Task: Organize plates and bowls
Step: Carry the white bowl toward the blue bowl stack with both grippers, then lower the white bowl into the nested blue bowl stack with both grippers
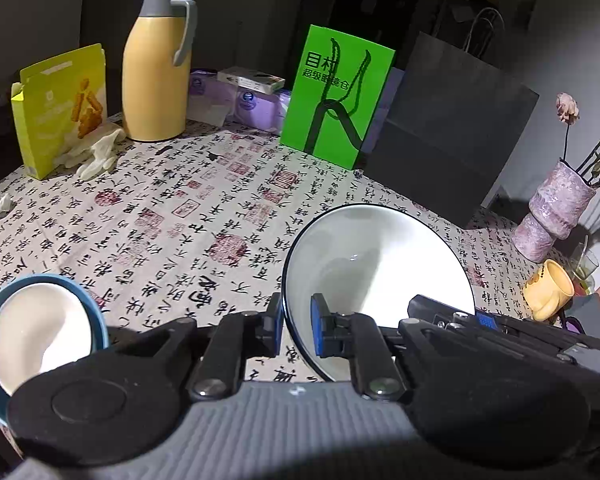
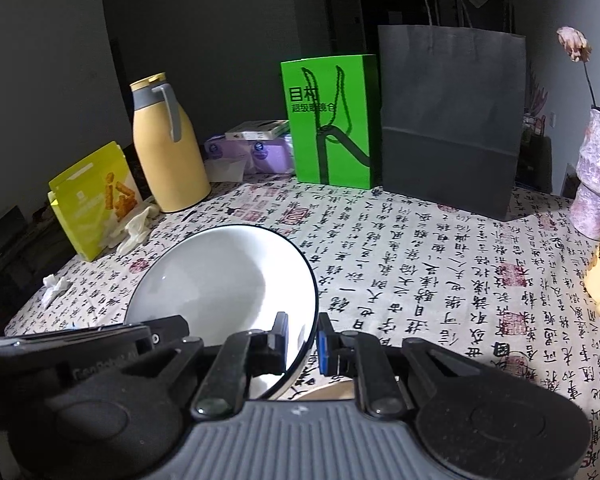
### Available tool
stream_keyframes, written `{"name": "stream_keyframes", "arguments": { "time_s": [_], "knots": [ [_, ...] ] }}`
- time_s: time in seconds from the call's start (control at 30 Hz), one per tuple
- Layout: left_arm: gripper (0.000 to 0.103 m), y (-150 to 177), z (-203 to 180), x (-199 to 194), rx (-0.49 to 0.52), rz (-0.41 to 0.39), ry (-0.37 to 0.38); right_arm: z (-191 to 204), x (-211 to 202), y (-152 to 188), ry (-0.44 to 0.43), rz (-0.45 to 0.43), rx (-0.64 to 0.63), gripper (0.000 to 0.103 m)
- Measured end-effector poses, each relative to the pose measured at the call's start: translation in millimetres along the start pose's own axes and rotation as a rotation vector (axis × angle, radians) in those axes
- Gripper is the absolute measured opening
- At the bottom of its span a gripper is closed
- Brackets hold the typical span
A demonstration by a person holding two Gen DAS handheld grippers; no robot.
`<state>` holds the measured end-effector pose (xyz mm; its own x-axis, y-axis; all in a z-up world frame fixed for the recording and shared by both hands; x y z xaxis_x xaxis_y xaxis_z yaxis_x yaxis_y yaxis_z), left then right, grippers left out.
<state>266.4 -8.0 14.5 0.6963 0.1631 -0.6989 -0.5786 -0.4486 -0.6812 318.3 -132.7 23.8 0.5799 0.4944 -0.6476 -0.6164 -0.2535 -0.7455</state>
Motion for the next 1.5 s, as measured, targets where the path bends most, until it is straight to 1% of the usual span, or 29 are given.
{"name": "stream_keyframes", "arguments": {
  "time_s": [0.3, 0.73, 1.5],
  "knots": [
    [0.014, -1.6, 22.7, -19.3, -0.014, -0.022, -0.016, 25.9, -6.2, 0.4, -0.022, -0.009, -0.024, 0.014],
    [0.014, -1.0, 67.6, -42.1, -0.052, -0.047, -0.054, 69.8, -6.9, 4.1, -0.072, -0.007, -0.060, 0.014],
    [0.014, 7.5, 138.8, -56.8, -0.131, -0.050, -0.109, 133.8, 9.9, 21.4, -0.141, 0.043, -0.126, 0.014]
  ]
}}
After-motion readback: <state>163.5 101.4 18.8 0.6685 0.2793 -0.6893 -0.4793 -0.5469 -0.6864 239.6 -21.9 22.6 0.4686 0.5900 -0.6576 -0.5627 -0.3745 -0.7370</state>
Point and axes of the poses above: each gripper's, at about its wrist camera, not at the fingertips, and x roughly the way its jaws point, z to its left, y to its underside, the point moved 8 cm from there along x, roughly the way its jaws point, and after that the axes turned 1 degree about z, right-handed, at the moved point
